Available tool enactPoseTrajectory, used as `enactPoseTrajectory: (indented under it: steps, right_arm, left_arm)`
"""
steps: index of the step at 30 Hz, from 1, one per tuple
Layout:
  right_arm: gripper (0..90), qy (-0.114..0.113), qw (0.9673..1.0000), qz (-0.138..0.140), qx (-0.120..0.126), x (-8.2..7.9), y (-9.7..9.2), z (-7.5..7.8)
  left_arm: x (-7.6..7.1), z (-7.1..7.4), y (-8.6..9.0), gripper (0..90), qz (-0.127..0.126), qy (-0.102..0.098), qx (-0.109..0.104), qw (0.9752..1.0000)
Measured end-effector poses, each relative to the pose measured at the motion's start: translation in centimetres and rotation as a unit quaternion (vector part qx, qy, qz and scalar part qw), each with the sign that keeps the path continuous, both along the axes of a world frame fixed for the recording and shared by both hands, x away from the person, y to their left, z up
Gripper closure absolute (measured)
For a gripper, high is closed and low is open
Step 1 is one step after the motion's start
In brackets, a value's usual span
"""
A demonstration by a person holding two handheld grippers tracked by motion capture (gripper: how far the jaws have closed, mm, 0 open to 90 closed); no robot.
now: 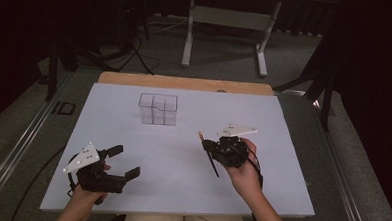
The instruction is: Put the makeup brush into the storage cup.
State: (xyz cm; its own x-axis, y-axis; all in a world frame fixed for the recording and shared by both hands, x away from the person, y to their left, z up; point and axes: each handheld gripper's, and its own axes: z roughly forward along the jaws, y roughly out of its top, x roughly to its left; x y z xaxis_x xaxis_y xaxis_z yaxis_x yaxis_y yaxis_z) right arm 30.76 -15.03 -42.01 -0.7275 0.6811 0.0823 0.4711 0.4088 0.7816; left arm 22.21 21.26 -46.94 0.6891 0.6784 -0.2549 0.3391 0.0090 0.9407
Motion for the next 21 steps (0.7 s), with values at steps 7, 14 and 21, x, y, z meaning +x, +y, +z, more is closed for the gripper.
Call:
enactPoseTrajectory:
  steps: [7,14,21]
  right_arm:
    - [84.2,-0.012,0.9998,0.002,0.015,-0.2,-0.1,0.8]
    - [84.2,-0.026,0.9993,0.005,0.026,-0.4,0.2,1.7]
    - [84.2,-0.047,0.9978,0.008,0.045,-0.3,0.6,2.4]
  left_arm:
    - [0.5,0.1,-1.5,1.0,-0.019,-0.036,-0.018,0.999]
    - [1.2,0.5,-3.3,1.1,-0.046,-0.026,0.01,0.9986]
    - [2.4,0.2,-4.7,1.1,-0.077,0.013,-0.002,0.997]
